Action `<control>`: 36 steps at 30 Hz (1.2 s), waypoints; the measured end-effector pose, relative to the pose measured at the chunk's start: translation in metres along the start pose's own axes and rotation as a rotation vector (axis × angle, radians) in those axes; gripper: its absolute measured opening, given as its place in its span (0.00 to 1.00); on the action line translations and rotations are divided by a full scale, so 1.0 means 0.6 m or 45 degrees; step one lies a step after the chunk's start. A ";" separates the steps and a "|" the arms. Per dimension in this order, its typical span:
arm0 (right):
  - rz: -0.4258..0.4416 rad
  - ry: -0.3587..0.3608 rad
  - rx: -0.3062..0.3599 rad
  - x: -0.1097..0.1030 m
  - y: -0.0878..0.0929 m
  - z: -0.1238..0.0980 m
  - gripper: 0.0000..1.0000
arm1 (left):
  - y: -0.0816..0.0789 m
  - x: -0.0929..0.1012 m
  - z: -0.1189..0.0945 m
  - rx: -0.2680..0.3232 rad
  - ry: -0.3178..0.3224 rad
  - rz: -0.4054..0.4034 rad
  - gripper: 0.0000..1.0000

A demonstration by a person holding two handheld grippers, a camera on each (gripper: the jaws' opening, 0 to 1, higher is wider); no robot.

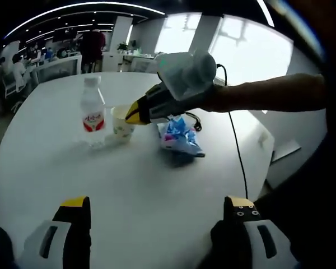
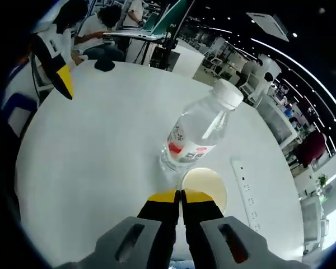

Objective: Arrange the tabletop items into an orderly group along one side of the table until the central work area is clear of visible clutter.

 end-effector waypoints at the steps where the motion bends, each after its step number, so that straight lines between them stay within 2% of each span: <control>1: 0.000 0.001 0.001 0.000 0.000 0.000 0.00 | 0.000 0.001 0.000 -0.001 0.000 0.000 0.97; 7: 0.024 0.011 -0.017 0.004 0.006 -0.001 0.01 | 0.002 0.003 0.002 -0.006 0.000 -0.001 0.97; 11: 0.055 -0.004 -0.008 0.001 0.007 -0.005 0.07 | 0.002 0.004 0.003 -0.007 0.002 -0.001 0.97; 20: 0.127 0.056 0.036 0.016 -0.002 -0.021 0.24 | 0.002 0.002 0.007 -0.006 0.009 0.008 0.97; 23: 0.215 0.086 0.062 0.024 -0.004 -0.037 0.32 | -0.001 0.003 0.009 -0.001 0.014 0.014 0.97; 30: 0.383 0.123 0.101 0.025 0.000 -0.079 0.43 | -0.008 0.005 0.014 0.003 0.025 0.038 0.98; 36: 0.538 0.159 0.128 0.013 0.025 -0.120 0.54 | -0.017 0.011 0.020 0.012 0.036 0.060 0.99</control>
Point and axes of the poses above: the point that each gripper's makers call its tool centre point, and the gripper's own axes: z roughly forward along the fingers, x roughly to its right, y roughly out of its underside, the point moved 2 cm from there along -z, roughly backward along the fingers, and after that the axes turned 1 degree about z, right-handed, at the moved point
